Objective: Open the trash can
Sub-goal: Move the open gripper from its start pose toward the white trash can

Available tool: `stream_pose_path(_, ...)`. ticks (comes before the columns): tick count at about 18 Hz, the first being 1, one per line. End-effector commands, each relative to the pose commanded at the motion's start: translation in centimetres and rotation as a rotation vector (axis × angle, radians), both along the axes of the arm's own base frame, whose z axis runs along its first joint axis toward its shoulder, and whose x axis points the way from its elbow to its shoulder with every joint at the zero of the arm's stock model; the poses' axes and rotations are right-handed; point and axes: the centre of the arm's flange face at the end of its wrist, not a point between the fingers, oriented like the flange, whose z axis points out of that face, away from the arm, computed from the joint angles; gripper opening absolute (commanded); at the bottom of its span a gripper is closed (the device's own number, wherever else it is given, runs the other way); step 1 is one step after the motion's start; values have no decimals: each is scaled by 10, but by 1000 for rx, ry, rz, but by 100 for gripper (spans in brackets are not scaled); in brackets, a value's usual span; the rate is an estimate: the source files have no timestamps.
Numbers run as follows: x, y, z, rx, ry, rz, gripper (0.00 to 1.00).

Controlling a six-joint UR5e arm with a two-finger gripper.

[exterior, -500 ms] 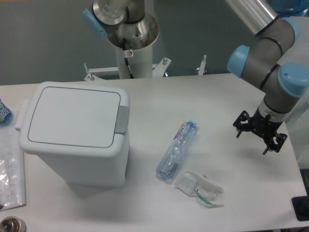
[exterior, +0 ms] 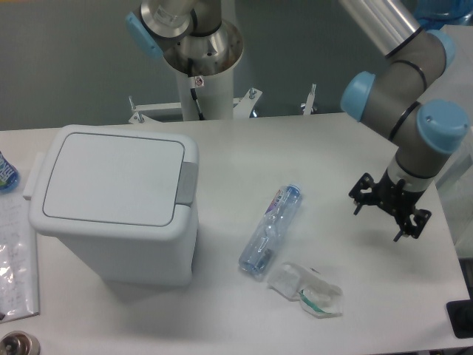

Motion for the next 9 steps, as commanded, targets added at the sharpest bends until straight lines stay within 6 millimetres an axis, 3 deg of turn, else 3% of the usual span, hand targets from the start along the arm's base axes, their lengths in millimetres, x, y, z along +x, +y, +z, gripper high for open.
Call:
stream_pose_path(5, 1, 23, 23, 187, -101, 190, 100)
stream_pose_path(9, 13, 53, 59, 257, -123, 274, 100)
